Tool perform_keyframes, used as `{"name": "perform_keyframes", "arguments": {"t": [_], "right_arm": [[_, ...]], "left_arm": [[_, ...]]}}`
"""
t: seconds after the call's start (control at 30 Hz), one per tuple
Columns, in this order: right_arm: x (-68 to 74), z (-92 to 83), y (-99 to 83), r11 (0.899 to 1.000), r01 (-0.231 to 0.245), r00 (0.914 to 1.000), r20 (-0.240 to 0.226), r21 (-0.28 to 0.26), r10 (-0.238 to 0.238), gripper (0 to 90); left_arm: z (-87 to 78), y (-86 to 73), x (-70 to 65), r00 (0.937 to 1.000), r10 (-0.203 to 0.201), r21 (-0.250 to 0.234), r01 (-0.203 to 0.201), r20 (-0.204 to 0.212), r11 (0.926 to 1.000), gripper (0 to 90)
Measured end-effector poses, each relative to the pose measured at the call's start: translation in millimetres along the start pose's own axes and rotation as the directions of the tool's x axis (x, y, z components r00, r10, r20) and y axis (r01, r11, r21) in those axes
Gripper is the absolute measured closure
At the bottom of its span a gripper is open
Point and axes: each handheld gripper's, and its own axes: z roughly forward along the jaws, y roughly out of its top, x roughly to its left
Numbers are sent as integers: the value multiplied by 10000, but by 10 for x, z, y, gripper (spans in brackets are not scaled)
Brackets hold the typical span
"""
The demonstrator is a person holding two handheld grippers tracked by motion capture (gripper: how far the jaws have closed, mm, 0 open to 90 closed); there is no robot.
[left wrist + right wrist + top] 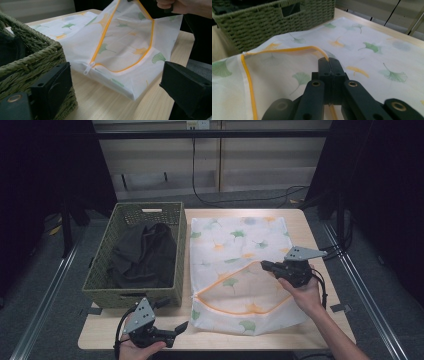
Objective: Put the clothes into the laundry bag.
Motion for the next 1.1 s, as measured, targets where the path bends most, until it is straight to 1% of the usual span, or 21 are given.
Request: {"name": "perform_keyframes", "arguments": {"t": [0.03,0.13,0.2,0.27,0.37,0.4,0.47,0.5,0.6,0.63,0.7,0.77,0.8,0.83,0.87,0.9,0.93,1.0,1.03,1.07,1.1], "right_arm": [[-12,-6,27,9999,-7,9999,103,-102,8,897],[-38,-31,150,9983,-187,9998,23,-546,189,897],[-36,-39,185,9975,-126,9999,31,-691,128,897],[-43,-51,282,9949,-26,9999,106,-1012,37,897],[-76,-59,335,9918,-151,9998,111,-1267,167,898],[-107,-70,378,9885,-253,9994,176,-1491,282,897],[-136,-77,407,9833,-397,9988,209,-1776,441,897],[-147,-76,412,9807,-462,9986,170,-1902,504,897],[-158,-77,417,9808,-499,9984,182,-1886,543,898],[-161,-77,413,9804,-517,9984,132,-1903,552,898],[-164,-76,403,9817,-439,9987,191,-1852,482,897],[-166,-64,382,9828,-478,9986,121,-1784,508,897],[-158,-47,360,9855,-435,9989,118,-1642,461,897],[-158,-47,360,9855,-435,9989,118,-1642,461,897],[-157,-43,351,9862,-420,9989,128,-1601,446,897],[-150,-40,340,9874,-371,9992,99,-1538,391,897],[-150,-46,337,9878,-355,9992,108,-1516,375,897],[-153,-47,334,9876,-364,9992,86,-1529,382,897],[-155,-50,330,9881,-340,9993,98,-1498,359,897],[-154,-50,321,9881,-350,9993,91,-1499,368,897],[-149,-52,311,9889,-338,9993,82,-1444,353,897]], "left_arm": [[4,1,-2,10000,-39,-29,39,18,10000,95],[-2,5,1,10000,-45,5,45,11,10000,97],[-18,9,-9,9999,71,-59,-71,-136,10000,98],[-13,-5,4,10000,-79,-3,79,-58,10000,98],[-28,6,10,10000,-5,-55,5,-94,10000,99],[-38,9,17,10000,-54,-171,54,21,9998,101],[-50,12,15,9999,-118,-131,117,-73,9998,111],[-75,30,27,9999,-49,-82,50,96,10000,116],[-122,77,26,9998,-193,-65,193,20,9998,137],[-152,111,32,9999,-119,-60,120,78,9999,138],[-223,203,46,9995,147,-59,-149,-292,9999,142],[-295,294,117,9995,27,-245,-35,-324,9997,147],[-339,370,208,9989,-164,-22,164,-445,9999,139],[-339,370,208,9989,-164,-22,164,-445,9999,138],[-361,401,262,9984,-210,-49,208,-522,9998,138],[-397,469,394,9957,-480,152,494,-794,9987,124],[-397,469,394,9957,-480,152,494,-794,9987,121],[-412,538,541,9910,-677,265,712,-1156,9971,106],[-417,570,609,9914,-748,295,784,-1075,9965,79],[-430,598,676,9916,-664,209,691,-1110,9974,62],[-421,628,742,9912,-716,348,759,-1109,9965,59]]}}
